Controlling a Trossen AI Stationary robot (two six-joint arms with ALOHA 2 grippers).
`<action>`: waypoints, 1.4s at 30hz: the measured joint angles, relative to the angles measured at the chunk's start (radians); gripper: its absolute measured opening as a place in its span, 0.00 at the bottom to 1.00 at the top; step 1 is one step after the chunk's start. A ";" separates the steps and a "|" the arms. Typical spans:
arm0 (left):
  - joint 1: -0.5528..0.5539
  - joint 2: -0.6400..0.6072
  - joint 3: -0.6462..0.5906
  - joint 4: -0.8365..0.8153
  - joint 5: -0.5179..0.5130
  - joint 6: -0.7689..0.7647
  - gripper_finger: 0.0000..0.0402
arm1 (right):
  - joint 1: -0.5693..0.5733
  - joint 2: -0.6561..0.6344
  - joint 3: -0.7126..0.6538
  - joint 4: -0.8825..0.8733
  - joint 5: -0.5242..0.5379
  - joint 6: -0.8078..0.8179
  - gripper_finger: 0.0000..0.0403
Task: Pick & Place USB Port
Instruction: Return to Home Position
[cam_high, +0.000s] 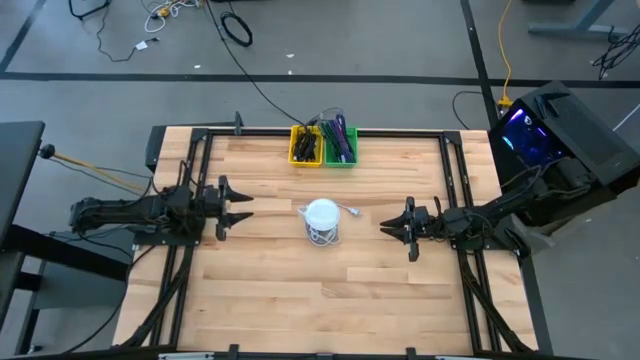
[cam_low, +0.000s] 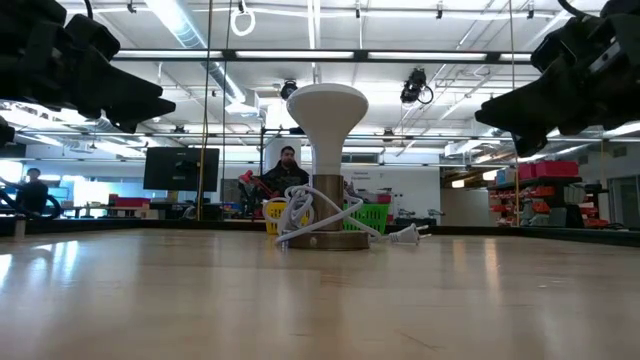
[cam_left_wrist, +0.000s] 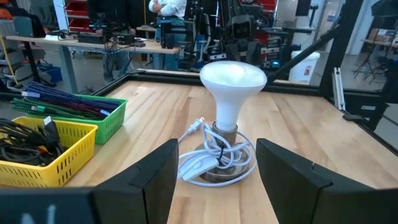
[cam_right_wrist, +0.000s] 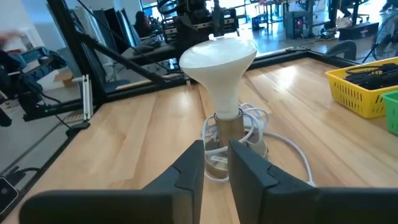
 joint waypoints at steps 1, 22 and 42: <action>0.000 0.000 0.000 0.000 0.000 0.000 0.55 | 0.000 0.000 0.000 -0.001 0.000 0.000 0.19; 0.000 -0.072 -0.024 0.092 0.007 0.001 0.55 | -0.086 -0.591 0.001 -0.100 -0.027 0.000 0.19; 0.000 -0.072 -0.024 0.099 0.008 0.001 0.55 | -0.176 -0.995 0.001 -0.003 -0.024 -0.001 0.19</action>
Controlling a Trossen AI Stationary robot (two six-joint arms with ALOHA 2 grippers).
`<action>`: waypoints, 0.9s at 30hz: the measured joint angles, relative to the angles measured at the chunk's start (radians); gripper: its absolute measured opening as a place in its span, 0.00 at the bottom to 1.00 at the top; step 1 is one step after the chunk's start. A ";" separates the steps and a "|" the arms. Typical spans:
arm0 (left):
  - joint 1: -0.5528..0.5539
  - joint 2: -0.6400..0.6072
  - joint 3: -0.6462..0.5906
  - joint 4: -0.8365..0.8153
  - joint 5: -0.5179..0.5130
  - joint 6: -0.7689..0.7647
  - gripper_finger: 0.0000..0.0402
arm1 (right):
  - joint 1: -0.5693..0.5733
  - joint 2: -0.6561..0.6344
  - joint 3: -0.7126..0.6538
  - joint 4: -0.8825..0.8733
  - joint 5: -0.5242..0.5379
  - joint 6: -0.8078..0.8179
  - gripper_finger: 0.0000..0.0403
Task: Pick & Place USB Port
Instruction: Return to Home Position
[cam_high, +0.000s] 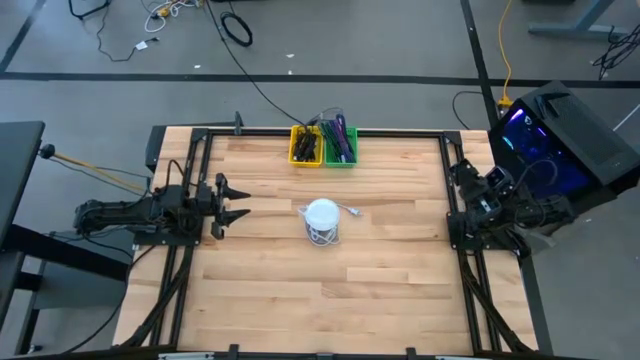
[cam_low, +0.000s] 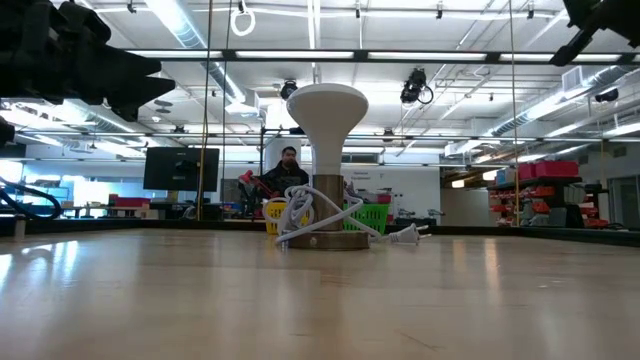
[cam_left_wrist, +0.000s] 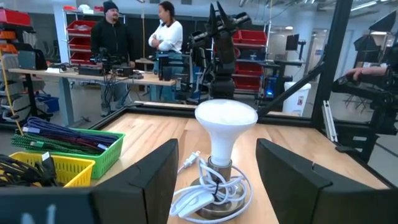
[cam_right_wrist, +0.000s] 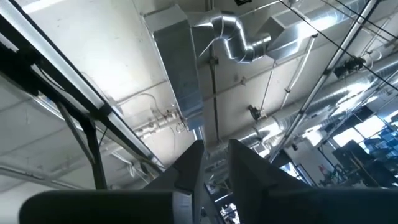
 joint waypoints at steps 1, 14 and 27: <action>0.000 0.000 0.000 -0.001 0.000 0.000 0.55 | -0.001 0.000 0.000 -0.003 0.000 0.000 0.19; 0.000 0.000 0.000 0.002 0.000 0.000 0.55 | -0.002 0.007 0.000 -0.098 -0.001 0.000 0.19; 0.000 0.000 0.000 0.002 0.000 0.000 0.55 | -0.001 0.008 0.000 -0.389 -0.001 0.000 0.19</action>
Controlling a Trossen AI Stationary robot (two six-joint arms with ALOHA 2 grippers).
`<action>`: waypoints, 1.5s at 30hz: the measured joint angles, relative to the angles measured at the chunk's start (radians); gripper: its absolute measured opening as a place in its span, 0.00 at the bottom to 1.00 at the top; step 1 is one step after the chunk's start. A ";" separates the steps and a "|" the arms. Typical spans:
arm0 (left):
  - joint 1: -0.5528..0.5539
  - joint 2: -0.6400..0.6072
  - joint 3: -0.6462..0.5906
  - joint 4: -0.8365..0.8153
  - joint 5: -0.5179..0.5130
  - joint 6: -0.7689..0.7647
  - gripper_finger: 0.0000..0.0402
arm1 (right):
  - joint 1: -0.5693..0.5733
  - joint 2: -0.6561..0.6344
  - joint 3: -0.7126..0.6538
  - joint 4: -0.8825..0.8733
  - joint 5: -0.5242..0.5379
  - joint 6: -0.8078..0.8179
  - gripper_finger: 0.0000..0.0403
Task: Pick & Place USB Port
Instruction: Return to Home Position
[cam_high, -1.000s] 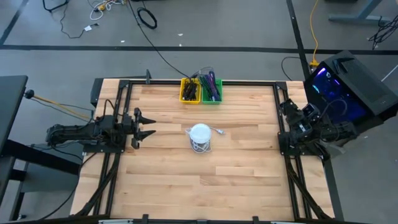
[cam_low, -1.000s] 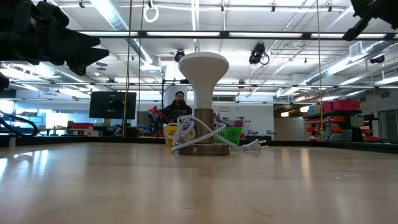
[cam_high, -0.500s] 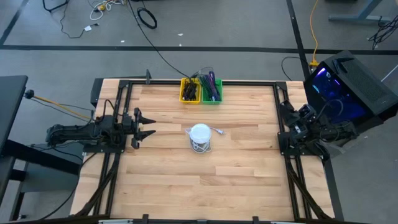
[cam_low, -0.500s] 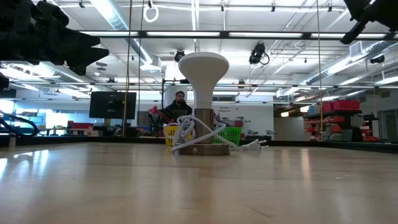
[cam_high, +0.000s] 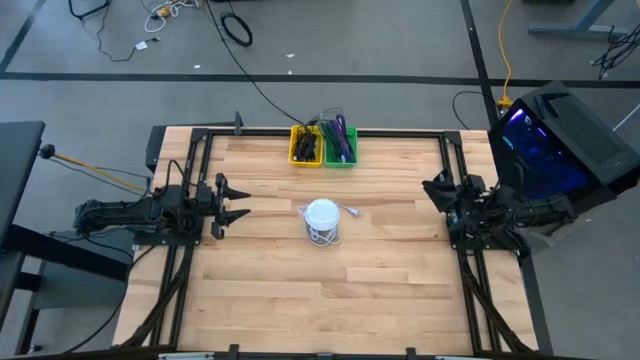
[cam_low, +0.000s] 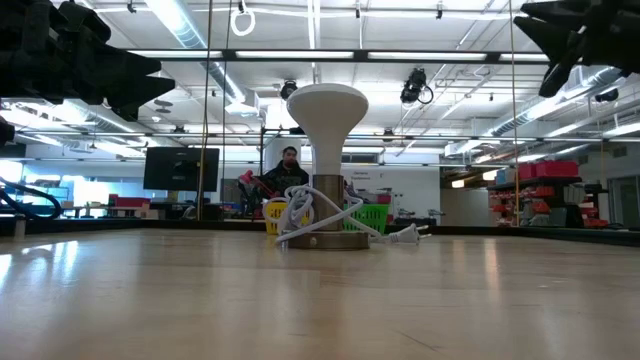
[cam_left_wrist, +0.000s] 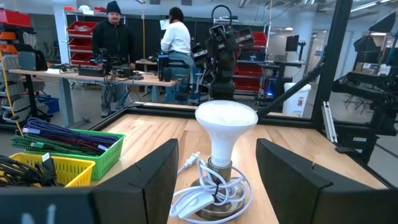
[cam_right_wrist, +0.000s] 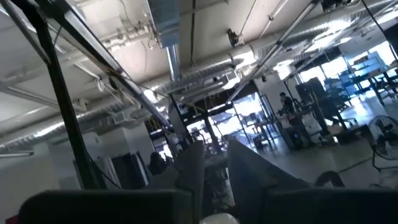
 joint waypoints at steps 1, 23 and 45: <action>0.000 0.000 0.000 0.000 0.000 0.000 0.55 | 0.000 0.000 0.000 -0.010 0.000 0.000 0.19; 0.000 0.000 0.000 -0.001 0.000 0.000 0.55 | 0.001 0.003 0.000 -0.439 -0.001 0.004 0.19; 0.000 0.004 0.000 -0.001 0.000 0.000 0.55 | 0.001 0.003 0.000 -0.439 0.000 0.004 0.19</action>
